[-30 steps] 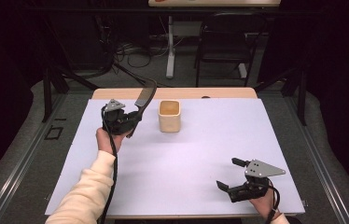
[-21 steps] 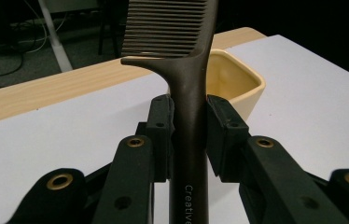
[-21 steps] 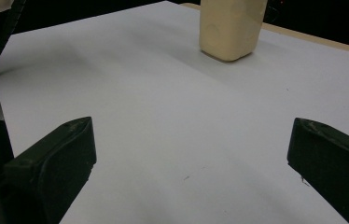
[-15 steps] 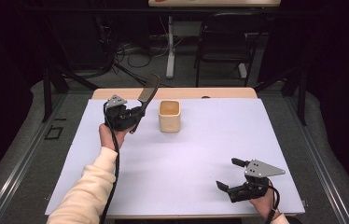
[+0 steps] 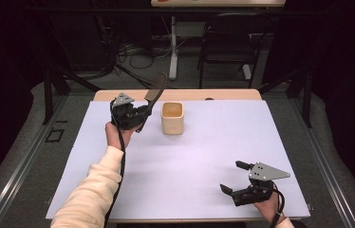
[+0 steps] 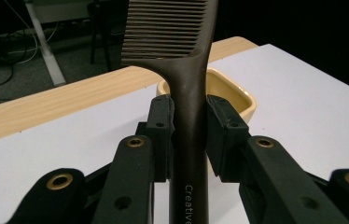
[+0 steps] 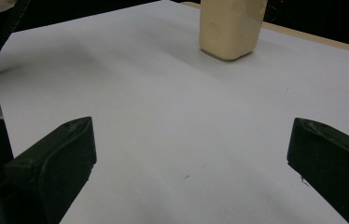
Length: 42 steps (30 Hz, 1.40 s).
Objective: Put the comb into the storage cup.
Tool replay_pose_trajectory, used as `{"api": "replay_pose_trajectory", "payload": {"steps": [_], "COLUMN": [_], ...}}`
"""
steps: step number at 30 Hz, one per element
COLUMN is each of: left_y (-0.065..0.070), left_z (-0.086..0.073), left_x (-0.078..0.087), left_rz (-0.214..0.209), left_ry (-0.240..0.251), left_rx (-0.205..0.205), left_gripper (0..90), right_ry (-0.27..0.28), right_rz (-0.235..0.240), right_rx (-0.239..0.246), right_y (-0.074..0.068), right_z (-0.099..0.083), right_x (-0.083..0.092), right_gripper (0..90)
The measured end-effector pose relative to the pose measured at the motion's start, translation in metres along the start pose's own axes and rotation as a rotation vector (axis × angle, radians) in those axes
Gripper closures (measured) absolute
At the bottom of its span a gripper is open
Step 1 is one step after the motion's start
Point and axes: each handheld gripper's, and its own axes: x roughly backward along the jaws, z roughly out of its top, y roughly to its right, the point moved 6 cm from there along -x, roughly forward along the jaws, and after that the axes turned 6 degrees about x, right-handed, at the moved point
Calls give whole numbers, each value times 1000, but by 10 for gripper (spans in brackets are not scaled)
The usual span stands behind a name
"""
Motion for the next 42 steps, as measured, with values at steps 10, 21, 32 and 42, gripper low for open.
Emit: {"api": "replay_pose_trajectory", "payload": {"steps": [10, 21, 32, 42], "left_y": [4, 4, 10, 12], "left_z": [8, 12, 17, 21], "left_x": [-9, -15, -22, -31], "left_rz": [-26, -30, -52, -48], "left_ry": [15, 26, 63, 71], "left_rx": [-3, 4, -5, -17], "left_gripper": [720, 720, 720, 720], "right_ry": [-3, -6, -6, -7], "right_rz": [3, 3, 7, 2], "right_rx": [1, 2, 3, 2], "right_y": [0, -1, -1, 0], "right_z": [0, -1, 0, -1], "right_x": [0, -1, 0, -1], "right_gripper": [9, 9, 9, 9]}}
